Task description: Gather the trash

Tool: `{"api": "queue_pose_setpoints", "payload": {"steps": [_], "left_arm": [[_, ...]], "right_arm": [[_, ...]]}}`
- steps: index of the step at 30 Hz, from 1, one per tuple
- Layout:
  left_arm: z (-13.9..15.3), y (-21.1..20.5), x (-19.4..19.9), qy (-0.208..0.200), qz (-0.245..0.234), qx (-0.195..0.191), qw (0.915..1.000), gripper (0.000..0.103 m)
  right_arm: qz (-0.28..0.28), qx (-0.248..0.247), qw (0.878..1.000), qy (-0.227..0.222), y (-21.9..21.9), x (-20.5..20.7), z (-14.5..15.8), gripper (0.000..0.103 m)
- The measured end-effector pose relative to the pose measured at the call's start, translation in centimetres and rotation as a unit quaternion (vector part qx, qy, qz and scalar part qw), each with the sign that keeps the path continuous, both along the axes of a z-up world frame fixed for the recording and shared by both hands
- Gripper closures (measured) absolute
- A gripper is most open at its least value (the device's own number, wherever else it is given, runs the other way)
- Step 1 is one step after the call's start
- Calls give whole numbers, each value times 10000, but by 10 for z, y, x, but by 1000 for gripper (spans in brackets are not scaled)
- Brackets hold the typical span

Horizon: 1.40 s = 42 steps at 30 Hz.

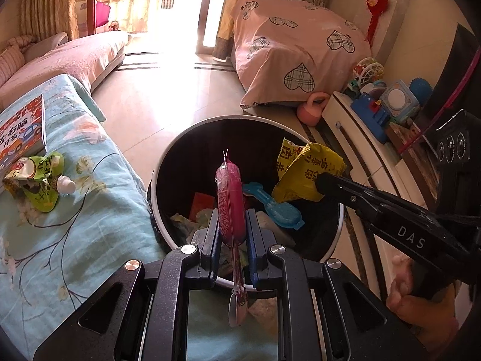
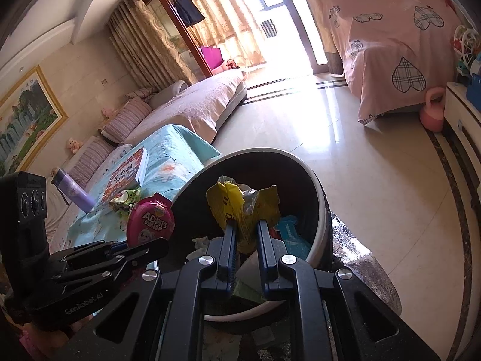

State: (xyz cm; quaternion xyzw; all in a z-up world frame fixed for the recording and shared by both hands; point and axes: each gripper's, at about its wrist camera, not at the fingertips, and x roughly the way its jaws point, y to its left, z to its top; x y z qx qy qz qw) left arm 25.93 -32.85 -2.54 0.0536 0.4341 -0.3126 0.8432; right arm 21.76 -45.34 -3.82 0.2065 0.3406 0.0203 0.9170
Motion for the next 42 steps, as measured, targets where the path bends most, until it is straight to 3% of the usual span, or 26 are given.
{"api": "queue_pose_setpoints", "payload": {"steps": [3, 8, 14, 21, 29, 37, 42], "left_arm": [[-1, 1, 4, 22, 45, 25, 10000, 88], [6, 12, 0, -44, 114, -148, 9998, 55], [18, 38, -16, -262, 199, -325, 9989, 53], [21, 100, -42, -335, 674, -597, 9954, 45], [8, 186, -80, -259, 1379, -739, 9874, 43], [3, 261, -115, -411, 1997, -695, 9765, 43], [24, 283, -136, -905, 2209, -697, 9686, 42]], "right_arm": [[12, -19, 10000, 19, 0, 3, 0, 89], [-10, 127, 9999, 83, -4, 6, -4, 81], [-39, 238, 9997, -27, -1, -6, 2, 69], [55, 358, 9987, -349, 26, -32, 18, 30], [492, 348, 9962, -633, 97, -66, 27, 12], [1095, -285, 9909, -724, 170, -84, 16, 7], [1227, -356, 9884, -816, 187, -85, 31, 7]]}}
